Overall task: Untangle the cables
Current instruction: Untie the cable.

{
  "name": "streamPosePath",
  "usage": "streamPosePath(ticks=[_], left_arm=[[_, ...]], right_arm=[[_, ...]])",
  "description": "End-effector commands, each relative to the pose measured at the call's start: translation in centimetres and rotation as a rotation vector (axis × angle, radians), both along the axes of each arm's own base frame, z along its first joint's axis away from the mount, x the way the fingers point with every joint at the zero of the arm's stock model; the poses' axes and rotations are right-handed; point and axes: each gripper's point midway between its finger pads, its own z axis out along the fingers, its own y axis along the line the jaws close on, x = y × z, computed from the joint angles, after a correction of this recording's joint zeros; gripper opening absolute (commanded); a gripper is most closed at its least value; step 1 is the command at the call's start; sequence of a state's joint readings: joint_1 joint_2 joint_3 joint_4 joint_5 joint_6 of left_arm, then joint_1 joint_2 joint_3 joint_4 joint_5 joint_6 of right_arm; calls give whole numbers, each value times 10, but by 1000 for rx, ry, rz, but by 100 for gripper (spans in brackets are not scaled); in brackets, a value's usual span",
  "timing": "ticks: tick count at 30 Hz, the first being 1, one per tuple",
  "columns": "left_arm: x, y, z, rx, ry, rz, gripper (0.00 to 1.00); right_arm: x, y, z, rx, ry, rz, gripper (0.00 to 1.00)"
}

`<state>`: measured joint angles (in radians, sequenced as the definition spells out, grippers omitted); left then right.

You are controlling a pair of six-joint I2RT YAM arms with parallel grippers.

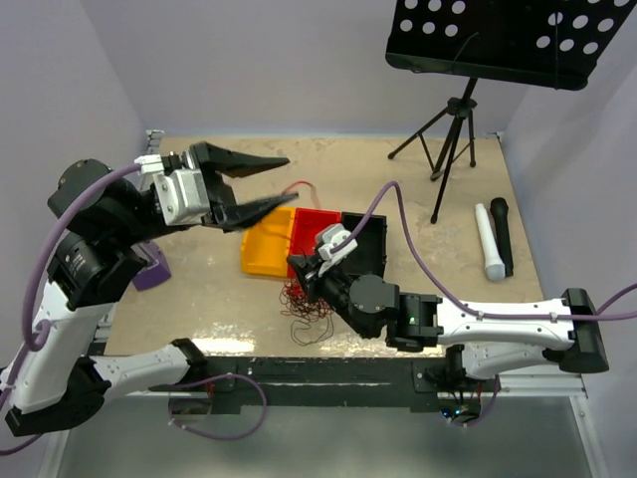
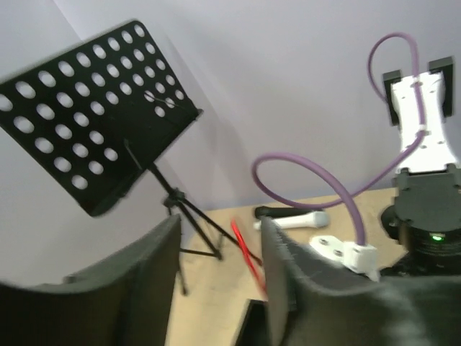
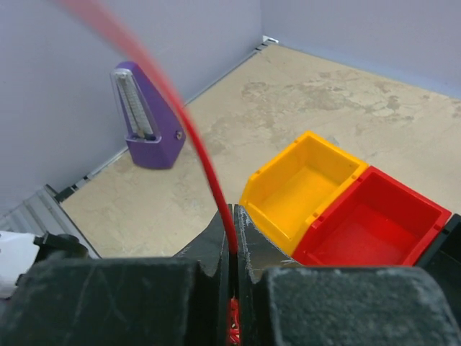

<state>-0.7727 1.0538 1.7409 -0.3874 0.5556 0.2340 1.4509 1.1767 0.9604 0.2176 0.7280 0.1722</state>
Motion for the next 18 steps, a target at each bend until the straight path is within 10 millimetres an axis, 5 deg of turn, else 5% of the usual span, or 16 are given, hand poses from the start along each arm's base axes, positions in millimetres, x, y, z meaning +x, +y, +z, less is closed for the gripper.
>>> streamPosePath(ticks=[1,3,9,18], left_arm=[[11,0,-26,29,30,46,77],[20,-3,-47,74,71,70,100],[21,-1,-76,145,83,80,100],[8,5,-163,307,204,41,94]], right_arm=[[-7,-7,60,168,-18,43,0],[-8,-14,71,218,-17,50,0],[-9,-32,88,315,-7,35,0],[-16,-48,119,421,-26,67,0]])
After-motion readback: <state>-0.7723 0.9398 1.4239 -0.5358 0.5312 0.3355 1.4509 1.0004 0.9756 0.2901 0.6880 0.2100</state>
